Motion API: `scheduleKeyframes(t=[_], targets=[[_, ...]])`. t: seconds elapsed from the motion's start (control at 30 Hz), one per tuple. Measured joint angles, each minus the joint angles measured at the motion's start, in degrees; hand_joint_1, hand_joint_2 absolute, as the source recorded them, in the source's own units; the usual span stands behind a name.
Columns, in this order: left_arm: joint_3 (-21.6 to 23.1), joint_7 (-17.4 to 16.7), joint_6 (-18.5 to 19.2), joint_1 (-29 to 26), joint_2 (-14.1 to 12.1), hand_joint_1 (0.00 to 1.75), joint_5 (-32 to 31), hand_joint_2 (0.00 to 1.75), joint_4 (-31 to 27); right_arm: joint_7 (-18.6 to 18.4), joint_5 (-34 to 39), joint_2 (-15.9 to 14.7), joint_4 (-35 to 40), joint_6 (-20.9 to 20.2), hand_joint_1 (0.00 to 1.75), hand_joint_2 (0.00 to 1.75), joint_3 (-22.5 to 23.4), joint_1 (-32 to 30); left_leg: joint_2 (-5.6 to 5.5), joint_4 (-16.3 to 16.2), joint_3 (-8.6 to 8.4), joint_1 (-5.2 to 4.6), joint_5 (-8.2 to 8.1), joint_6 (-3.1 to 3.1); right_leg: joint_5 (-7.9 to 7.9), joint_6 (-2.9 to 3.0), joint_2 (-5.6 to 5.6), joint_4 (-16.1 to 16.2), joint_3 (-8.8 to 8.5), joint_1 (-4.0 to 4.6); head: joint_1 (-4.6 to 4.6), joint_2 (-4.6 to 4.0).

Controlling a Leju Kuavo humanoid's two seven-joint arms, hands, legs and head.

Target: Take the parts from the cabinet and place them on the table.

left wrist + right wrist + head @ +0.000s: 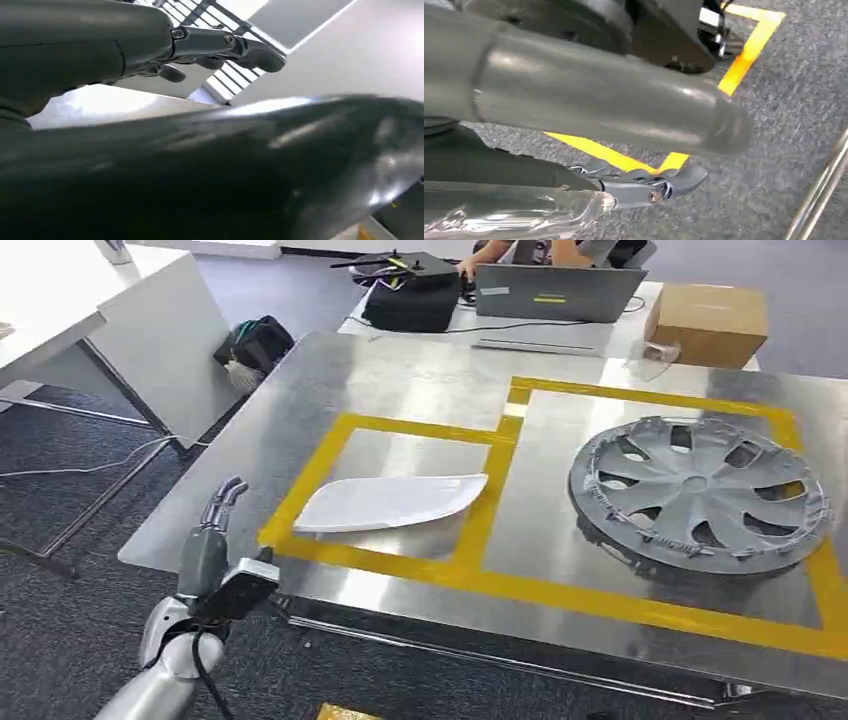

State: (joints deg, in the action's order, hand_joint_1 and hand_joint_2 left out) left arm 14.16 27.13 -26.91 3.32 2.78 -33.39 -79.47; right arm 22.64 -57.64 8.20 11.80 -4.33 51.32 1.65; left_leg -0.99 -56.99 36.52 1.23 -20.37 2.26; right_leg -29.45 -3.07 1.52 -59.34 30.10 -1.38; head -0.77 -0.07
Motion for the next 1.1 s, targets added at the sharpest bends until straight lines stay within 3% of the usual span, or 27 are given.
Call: scheduleKeyframes(t=[0.03,0.07,0.13,0.17,0.2,0.23,0.27,0.33,0.37,0.4,0.47,0.53,0.57,0.6,0.67,0.7,0.73,0.77,0.83,0.87,0.9,0.97,1.0,1.03,1.07,1.1], targets=[[-0.7,0.7,0.0,-0.6,-0.3,0.0,1.5,0.0,0.0,0.1,0.1,0.0,0.0,0.0,0.0,0.0,0.2,-0.1,0.2,-0.4,0.32,0.14,-0.79,0.22,0.47,0.78,-0.06,0.1,0.44,-0.08,0.11,0.0],[-1.6,1.4,0.1,-1.2,-0.3,0.0,3.3,0.0,-0.2,0.3,0.3,0.0,0.0,0.1,0.0,0.0,0.4,0.0,0.43,-2.2,1.04,0.09,-3.41,0.28,0.87,1.44,-0.06,0.1,0.77,0.03,0.39,0.0],[-2.9,2.7,0.3,-1.9,-0.3,0.0,5.4,0.0,-0.3,0.6,0.6,0.0,0.0,0.1,0.0,0.0,0.8,-0.1,0.43,-10.3,3.86,-0.1,-9.54,0.31,1.81,2.11,-0.13,0.1,1.94,0.36,0.48,0.0],[-3.6,3.3,0.4,-2.3,-0.5,0.0,6.3,0.0,-0.3,0.8,0.8,0.0,0.0,-0.1,0.0,0.0,0.9,-0.1,0.43,-15.0,5.24,-0.22,-11.81,0.22,2.24,2.3,-0.31,0.1,2.57,0.63,0.46,0.0],[-4.5,4.2,0.6,-2.9,-0.5,0.0,7.7,0.0,-0.3,1.0,1.1,0.0,0.0,-0.3,0.0,0.0,1.0,-0.2,0.43,-18.1,5.84,-0.35,-12.63,-0.03,2.68,2.5,-0.52,0.0,3.17,0.9,0.48,0.0],[-5.6,4.9,0.7,-3.5,-0.5,0.0,9.1,0.0,-0.3,1.4,1.3,0.0,0.0,-0.5,0.0,0.0,1.2,-0.3,0.43,-18.1,5.05,-0.53,-11.8,-0.35,3.04,2.66,-0.91,0.0,3.67,1.16,0.46,0.0],[-6.6,5.5,0.7,-4.0,-0.4,0.0,10.2,0.0,-0.3,1.7,1.5,0.0,0.0,-0.6,0.0,0.0,1.4,-0.4,0.44,-16.1,3.37,-0.77,-10.28,-0.81,3.37,2.76,-1.17,0.0,4.1,1.4,0.5,0.0],[-9.2,7.0,0.3,-4.5,-0.2,0.0,12.6,0.0,-0.3,2.3,1.7,0.0,0.0,-0.7,0.0,0.0,1.9,-0.6,1.29,-6.7,-3.08,-1.52,-7.4,-2.06,3.96,2.76,-1.86,0.0,4.74,1.78,0.48,0.0],[-10.9,7.8,0.0,-4.6,0.0,0.0,13.9,0.0,-0.1,2.5,1.7,0.1,0.0,-0.7,0.0,0.0,2.1,-0.6,3.66,-1.9,-6.47,-2.18,-7.81,-2.77,4.19,2.64,-2.18,0.0,4.78,1.84,0.44,0.0],[-12.5,8.3,-0.1,-4.6,0.3,0.0,14.7,0.0,0.0,2.7,1.8,0.2,0.0,-0.7,0.0,0.0,2.3,-0.8,4.88,0.4,-7.45,-2.56,-8.09,-2.93,4.35,2.48,-2.65,-0.1,5.0,2.25,0.42,0.0],[-15.1,8.7,-0.3,-5.2,0.7,0.0,15.5,0.0,0.3,2.8,1.9,0.2,0.0,-0.7,0.0,0.0,2.5,-0.8,3.73,0.5,-6.82,-2.67,-7.49,-2.89,4.96,1.82,-3.84,0.1,4.93,2.07,0.59,0.0],[-16.5,8.9,-0.3,-5.8,0.8,0.0,15.6,0.0,0.7,2.8,1.9,0.2,0.0,-0.7,0.0,0.0,2.7,-0.8,2.8,1.2,-6.25,-2.25,-6.23,-3.42,5.02,1.2,-4.42,0.1,5.14,2.07,0.64,0.0],[-17.2,8.9,-0.3,-5.8,0.9,0.0,15.6,0.0,0.8,2.8,1.9,0.2,0.0,-0.7,0.0,0.0,2.8,-0.8,2.42,1.2,-5.75,-2.15,-5.72,-3.72,3.03,0.74,-3.21,-1.1,6.02,2.03,0.44,0.0],[-17.5,9.0,-0.3,-5.8,1.0,0.0,15.6,0.0,1.0,2.8,1.9,0.2,0.0,-0.7,0.0,0.0,2.9,-0.8,1.86,1.2,-5.08,-2.09,-5.13,-4.06,-0.26,0.47,-2.32,-4.0,6.84,1.92,0.33,0.0],[-18.2,9.1,-0.5,-6.1,1.4,0.0,15.8,0.0,1.3,2.8,2.0,0.2,0.0,-0.7,0.0,0.0,3.1,-0.8,0.81,1.1,-3.59,-2.1,-3.91,-4.04,-5.82,0.26,-1.79,-12.7,9.19,1.83,0.37,0.0],[-18.8,9.2,-0.8,-6.1,1.6,0.0,16.4,0.0,1.6,2.9,2.0,0.2,0.0,-0.8,0.0,0.0,3.2,-0.8,0.42,1.1,-2.83,-2.13,-3.31,-4.0,-6.92,0.24,-1.77,-15.8,9.79,1.84,0.33,0.0],[-19.7,9.4,-1.1,-6.1,1.8,0.0,17.5,0.0,2.1,2.9,2.0,0.2,0.0,-0.8,0.0,0.0,3.2,-0.8,-0.09,1.1,-2.04,-2.14,-2.67,-3.91,-6.33,0.32,-1.74,-16.7,9.29,1.84,0.42,0.0],[-21.0,9.7,-1.0,-6.1,2.0,0.0,19.3,0.0,3.0,2.9,2.1,0.2,0.0,-0.8,0.0,0.0,3.4,-0.8,-0.61,1.1,-1.22,-2.14,-1.98,-3.76,-4.29,0.43,-1.65,-15.0,7.45,1.85,0.33,0.0],[-24.2,10.9,-0.6,-6.0,2.5,0.0,22.9,0.0,5.1,2.9,2.1,0.3,0.1,-0.6,0.0,0.0,3.7,-0.8,-1.67,1.1,0.19,-2.03,-0.73,-3.35,-0.29,0.82,-0.47,-6.1,1.11,1.82,0.35,0.0],[-25.8,11.6,-0.5,-5.7,2.7,0.0,23.6,0.0,6.4,2.9,2.0,0.3,0.1,-0.5,0.0,0.0,3.7,-0.7,-2.18,0.9,0.65,-1.93,-0.11,-3.08,-0.94,1.05,1.94,-0.9,-2.39,1.76,0.37,0.0],[-27.4,12.2,-0.5,-5.4,2.8,0.0,24.2,0.0,7.6,3.0,2.0,0.4,0.1,-0.4,0.0,0.0,3.7,-0.7,-2.54,0.8,1.21,-2.14,0.42,-2.77,-2.45,1.36,3.29,3.1,-5.15,1.63,0.43,0.0],[-30.5,12.7,-1.1,-4.8,3.1,0.0,25.0,0.0,10.0,3.1,1.8,0.7,0.1,-0.2,0.0,0.0,3.8,-0.7,-3.59,1.1,1.39,-1.88,1.83,-2.22,-1.87,1.68,2.52,2.7,-3.78,1.97,0.13,0.0],[-31.8,12.7,-1.8,-4.7,3.1,0.0,25.8,0.0,11.0,3.1,1.7,0.7,0.1,-0.1,0.0,0.0,3.9,-0.7,-4.24,1.3,1.54,-1.79,2.39,-1.8,-1.63,2.05,1.98,2.5,-3.5,2.12,0.22,0.02],[-33.4,12.7,-2.8,-4.7,3.2,0.0,26.5,0.0,12.4,3.1,1.5,0.9,0.0,0.0,0.0,0.0,3.9,-0.7,-5.02,1.5,1.75,-1.83,3.14,-1.41,-0.78,2.71,1.08,2.9,-2.99,1.64,0.35,0.0],[-34.7,12.8,-3.7,-4.7,3.4,0.0,26.9,0.0,13.7,3.1,1.2,1.0,0.1,0.0,0.0,0.0,3.9,-0.5,-3.57,1.0,2.34,-1.86,1.39,-1.22,-0.16,3.28,0.22,3.0,-2.65,1.58,0.34,0.0],[-35.9,12.8,-4.5,-4.4,3.5,0.0,27.2,0.0,15.1,3.1,1.2,1.0,0.1,0.2,0.0,0.0,3.9,-0.4,-1.85,-1.4,3.17,-1.83,-2.17,-0.85,0.49,3.82,-0.13,3.1,-1.97,1.59,0.98,0.0]])
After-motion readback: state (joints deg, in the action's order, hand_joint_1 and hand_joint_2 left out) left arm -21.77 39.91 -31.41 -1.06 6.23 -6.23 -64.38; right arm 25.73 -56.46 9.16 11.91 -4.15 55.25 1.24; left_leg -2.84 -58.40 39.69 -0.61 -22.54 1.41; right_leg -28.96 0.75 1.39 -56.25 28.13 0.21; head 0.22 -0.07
